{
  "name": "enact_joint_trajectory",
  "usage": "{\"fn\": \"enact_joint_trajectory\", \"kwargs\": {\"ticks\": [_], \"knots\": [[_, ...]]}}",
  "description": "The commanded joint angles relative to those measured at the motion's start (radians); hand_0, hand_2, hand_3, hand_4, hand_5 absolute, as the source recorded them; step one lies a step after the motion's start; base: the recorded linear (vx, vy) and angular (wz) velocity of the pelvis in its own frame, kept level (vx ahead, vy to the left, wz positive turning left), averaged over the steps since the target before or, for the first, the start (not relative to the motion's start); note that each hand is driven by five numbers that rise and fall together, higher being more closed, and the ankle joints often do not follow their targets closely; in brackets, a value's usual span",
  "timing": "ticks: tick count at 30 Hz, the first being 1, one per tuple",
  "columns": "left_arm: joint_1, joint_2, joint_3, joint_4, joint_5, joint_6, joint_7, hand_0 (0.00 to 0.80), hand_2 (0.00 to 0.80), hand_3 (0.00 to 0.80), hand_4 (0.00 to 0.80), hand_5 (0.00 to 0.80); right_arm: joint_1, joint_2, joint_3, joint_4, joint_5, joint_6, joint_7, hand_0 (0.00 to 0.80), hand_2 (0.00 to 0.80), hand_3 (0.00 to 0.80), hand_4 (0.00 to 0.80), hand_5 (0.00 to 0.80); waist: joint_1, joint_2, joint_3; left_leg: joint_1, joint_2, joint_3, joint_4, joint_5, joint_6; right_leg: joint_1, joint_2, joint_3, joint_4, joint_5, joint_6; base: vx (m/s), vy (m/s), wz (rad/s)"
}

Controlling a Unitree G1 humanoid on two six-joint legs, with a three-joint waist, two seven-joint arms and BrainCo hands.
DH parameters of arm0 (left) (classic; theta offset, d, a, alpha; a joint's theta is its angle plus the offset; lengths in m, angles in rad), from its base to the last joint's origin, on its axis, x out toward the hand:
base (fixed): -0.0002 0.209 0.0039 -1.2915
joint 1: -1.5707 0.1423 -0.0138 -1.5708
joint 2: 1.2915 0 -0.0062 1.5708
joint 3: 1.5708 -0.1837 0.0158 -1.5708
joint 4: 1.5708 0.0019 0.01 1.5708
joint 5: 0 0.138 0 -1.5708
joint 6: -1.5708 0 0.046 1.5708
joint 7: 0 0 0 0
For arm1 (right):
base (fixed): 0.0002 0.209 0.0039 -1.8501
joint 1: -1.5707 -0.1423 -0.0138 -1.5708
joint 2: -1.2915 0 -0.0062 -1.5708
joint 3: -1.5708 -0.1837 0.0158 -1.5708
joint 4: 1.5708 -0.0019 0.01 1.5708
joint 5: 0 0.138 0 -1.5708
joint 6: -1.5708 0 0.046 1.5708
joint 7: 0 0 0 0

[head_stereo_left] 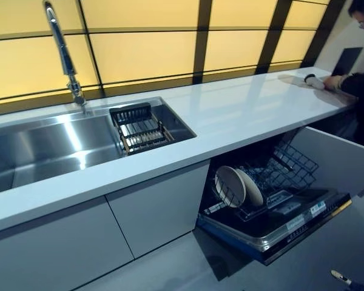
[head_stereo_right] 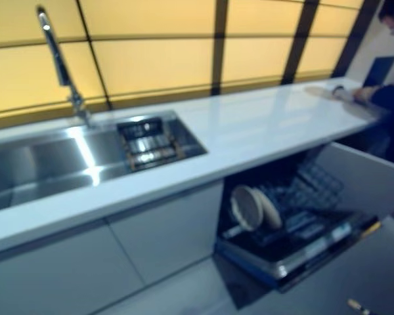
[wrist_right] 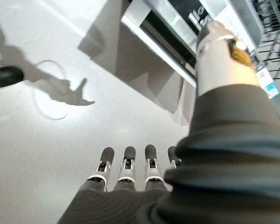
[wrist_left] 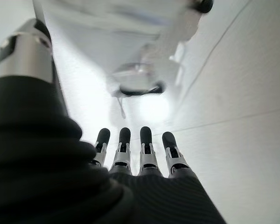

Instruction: Take plates into dishwasher

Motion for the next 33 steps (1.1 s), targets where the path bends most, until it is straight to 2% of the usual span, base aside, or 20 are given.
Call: {"fn": "enact_joint_trajectory", "kwargs": {"ticks": [1, 5, 9, 17, 24, 29, 33], "knots": [[-0.054, -0.013, -0.014, 0.045, 0.026, 0.009, 0.005, 0.0, 0.0, 0.0, 0.0, 0.0, -0.084, -0.034, -0.009, 0.049, 0.042, -0.059, -0.011, 0.0, 0.0, 0.0, 0.0, 0.0, 0.032, 0.039, 0.002, 0.152, 0.033, -0.058, -0.156, 0.038, -0.029, -0.06, 0.074, 0.033, 0.023, 0.048, -0.032, -0.079, -0.117, 0.23], [-0.04, -0.005, -0.026, 0.046, 0.038, -0.001, 0.01, 0.0, 0.0, 0.0, 0.0, 0.0, -0.062, -0.02, -0.021, 0.067, 0.064, -0.075, 0.013, 0.0, 0.0, 0.0, 0.0, 0.0, 0.034, 0.054, -0.001, 0.171, 0.022, -0.072, -0.234, 0.065, -0.036, -0.052, 0.075, 0.008, -0.016, 0.064, -0.025, -0.091, -0.092, 0.52], [-0.027, 0.0, -0.025, 0.046, 0.055, -0.011, 0.004, 0.0, 0.0, 0.0, 0.0, 0.0, -0.054, -0.008, -0.03, 0.069, 0.095, -0.08, 0.032, 0.0, 0.0, 0.0, 0.0, 0.0, 0.035, 0.066, -0.002, 0.16, 0.017, -0.079, -0.24, 0.073, -0.039, -0.05, 0.076, 0.004, -0.031, 0.064, -0.026, -0.074, -0.054, 0.04], [0.005, -0.012, -0.026, 0.033, 0.05, -0.021, -0.019, 0.0, 0.0, 0.0, 0.0, 0.0, -0.051, 0.038, -0.045, -0.005, 0.268, -0.073, 0.118, 0.0, 0.0, 0.0, 0.0, 0.0, 0.041, 0.092, 0.015, 0.145, 0.022, -0.073, -0.238, 0.088, -0.046, -0.04, 0.072, -0.009, -0.043, 0.056, -0.036, -0.014, -0.022, 0.01], [0.003, -0.021, -0.036, -0.007, 0.018, -0.024, -0.021, 0.0, 0.0, 0.0, 0.0, 0.0, -0.105, 0.071, -0.036, -0.062, 0.392, -0.142, 0.159, 0.0, 0.0, 0.0, 0.0, 0.0, 0.054, 0.123, 0.057, 0.107, 0.013, -0.083, -0.239, 0.104, -0.051, -0.062, 0.053, -0.023, -0.054, 0.071, -0.035, -0.088, -0.017, 0.02], [0.012, -0.024, -0.033, -0.024, 0.017, -0.027, -0.023, 0.0, 0.0, 0.0, 0.0, 0.0, -0.141, 0.107, -0.032, -0.166, 0.546, -0.167, 0.292, 0.0, 0.0, 0.0, 0.0, 0.0, 0.062, 0.145, 0.069, 0.097, -0.001, -0.093, -0.24, 0.104, -0.05, -0.064, 0.042, -0.032, -0.054, 0.068, -0.036, -0.042, 0.018, 0.09], [0.024, -0.035, -0.049, -0.015, 0.037, -0.034, -0.033, 0.0, 0.0, 0.0, 0.0, 0.0, -0.173, 0.132, -0.012, -0.22, 0.6, -0.2, 0.367, 0.0, 0.0, 0.0, 0.0, 0.0, 0.071, 0.161, 0.058, 0.1, -0.01, -0.1, -0.239, 0.1, -0.048, -0.059, 0.034, -0.039, -0.053, 0.063, -0.038, 0.021, 0.033, -0.01]]}}
